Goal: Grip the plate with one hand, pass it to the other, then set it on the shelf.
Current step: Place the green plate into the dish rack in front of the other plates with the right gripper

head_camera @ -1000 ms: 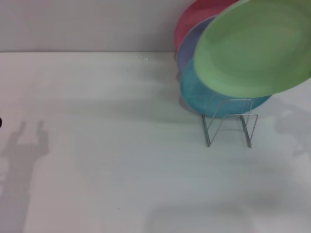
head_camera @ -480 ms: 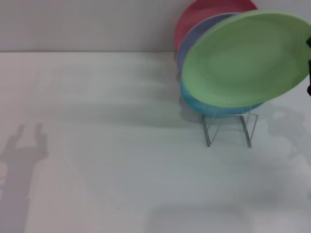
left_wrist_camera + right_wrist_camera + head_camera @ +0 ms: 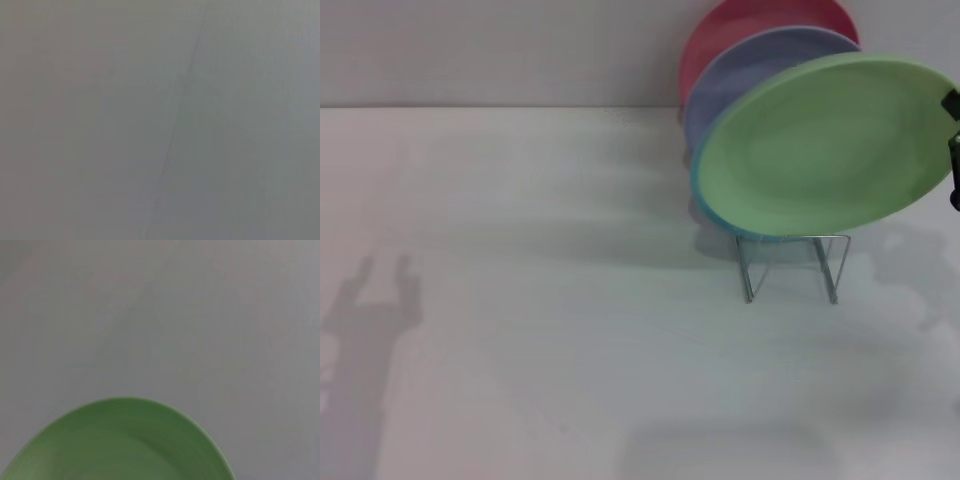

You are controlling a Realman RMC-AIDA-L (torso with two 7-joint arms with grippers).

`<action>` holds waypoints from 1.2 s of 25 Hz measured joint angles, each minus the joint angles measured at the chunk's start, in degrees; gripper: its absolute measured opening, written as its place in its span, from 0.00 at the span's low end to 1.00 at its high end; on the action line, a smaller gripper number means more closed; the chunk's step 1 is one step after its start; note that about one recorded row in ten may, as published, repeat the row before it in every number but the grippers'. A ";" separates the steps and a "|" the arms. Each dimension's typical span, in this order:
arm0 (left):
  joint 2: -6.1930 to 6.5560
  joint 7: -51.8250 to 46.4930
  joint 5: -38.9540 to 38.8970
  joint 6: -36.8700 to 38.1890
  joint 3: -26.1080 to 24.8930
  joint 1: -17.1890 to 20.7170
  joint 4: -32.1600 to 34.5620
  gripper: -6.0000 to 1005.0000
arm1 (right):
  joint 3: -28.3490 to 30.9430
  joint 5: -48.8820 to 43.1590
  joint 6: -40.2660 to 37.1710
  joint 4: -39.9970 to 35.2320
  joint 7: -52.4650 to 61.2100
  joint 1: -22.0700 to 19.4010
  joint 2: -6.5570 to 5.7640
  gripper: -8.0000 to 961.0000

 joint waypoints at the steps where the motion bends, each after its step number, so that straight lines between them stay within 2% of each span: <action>1: 0.00 0.00 0.00 0.00 0.00 0.00 0.00 0.40 | -0.19 0.00 0.08 -0.01 -0.72 -0.04 0.02 0.06; 30: 0.14 0.00 0.72 -0.01 0.00 -0.54 -0.70 0.40 | -3.53 -0.03 3.96 1.52 -9.74 -3.02 0.39 0.07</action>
